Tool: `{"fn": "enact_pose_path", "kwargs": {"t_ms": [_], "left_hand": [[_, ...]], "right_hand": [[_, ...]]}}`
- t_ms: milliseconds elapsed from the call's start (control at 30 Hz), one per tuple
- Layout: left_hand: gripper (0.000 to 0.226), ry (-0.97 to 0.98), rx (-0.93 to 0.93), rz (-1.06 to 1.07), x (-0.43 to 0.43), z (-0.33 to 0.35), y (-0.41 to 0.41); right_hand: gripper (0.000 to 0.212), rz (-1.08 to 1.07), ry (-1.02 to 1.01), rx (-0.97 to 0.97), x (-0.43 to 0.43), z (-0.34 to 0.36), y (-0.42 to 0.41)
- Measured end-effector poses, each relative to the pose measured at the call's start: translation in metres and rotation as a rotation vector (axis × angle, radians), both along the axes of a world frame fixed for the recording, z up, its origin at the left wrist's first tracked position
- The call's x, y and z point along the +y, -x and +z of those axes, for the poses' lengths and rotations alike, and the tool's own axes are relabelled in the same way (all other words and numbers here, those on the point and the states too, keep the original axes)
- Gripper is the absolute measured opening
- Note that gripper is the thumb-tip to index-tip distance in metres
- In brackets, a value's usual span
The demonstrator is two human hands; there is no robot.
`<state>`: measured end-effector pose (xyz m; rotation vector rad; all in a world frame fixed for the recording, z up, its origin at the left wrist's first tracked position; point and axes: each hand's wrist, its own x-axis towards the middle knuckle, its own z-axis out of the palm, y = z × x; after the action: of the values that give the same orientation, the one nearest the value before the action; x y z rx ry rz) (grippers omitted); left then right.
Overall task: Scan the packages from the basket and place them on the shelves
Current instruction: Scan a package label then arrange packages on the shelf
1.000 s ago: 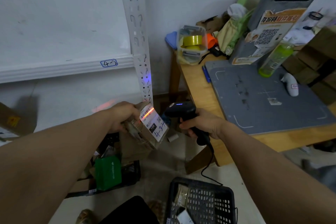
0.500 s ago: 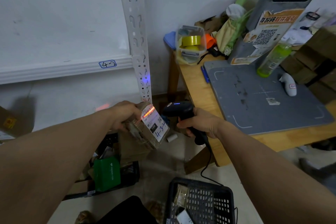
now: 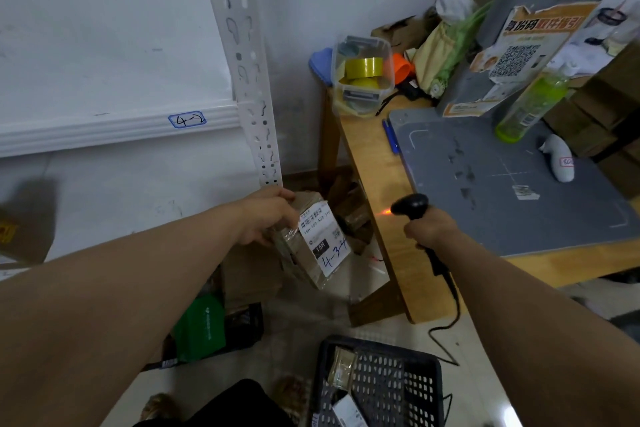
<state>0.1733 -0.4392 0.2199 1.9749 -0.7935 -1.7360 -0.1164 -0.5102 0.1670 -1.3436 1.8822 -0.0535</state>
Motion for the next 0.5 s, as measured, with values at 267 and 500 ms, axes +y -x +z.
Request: {"fn": "enact_pose_path", "kwargs": {"t_ms": [267,500], "left_hand": [[0.073,-0.004,-0.002,-0.051,-0.009,-0.005,0.012],[0.073,0.011,0.003,-0.071,-0.004,-0.004,0.004]], "right_hand": [[0.025,0.091,-0.031,0.060,0.001,-0.036,0.014],[0.047,-0.029,-0.010,0.187,0.009,-0.035,0.012]]}}
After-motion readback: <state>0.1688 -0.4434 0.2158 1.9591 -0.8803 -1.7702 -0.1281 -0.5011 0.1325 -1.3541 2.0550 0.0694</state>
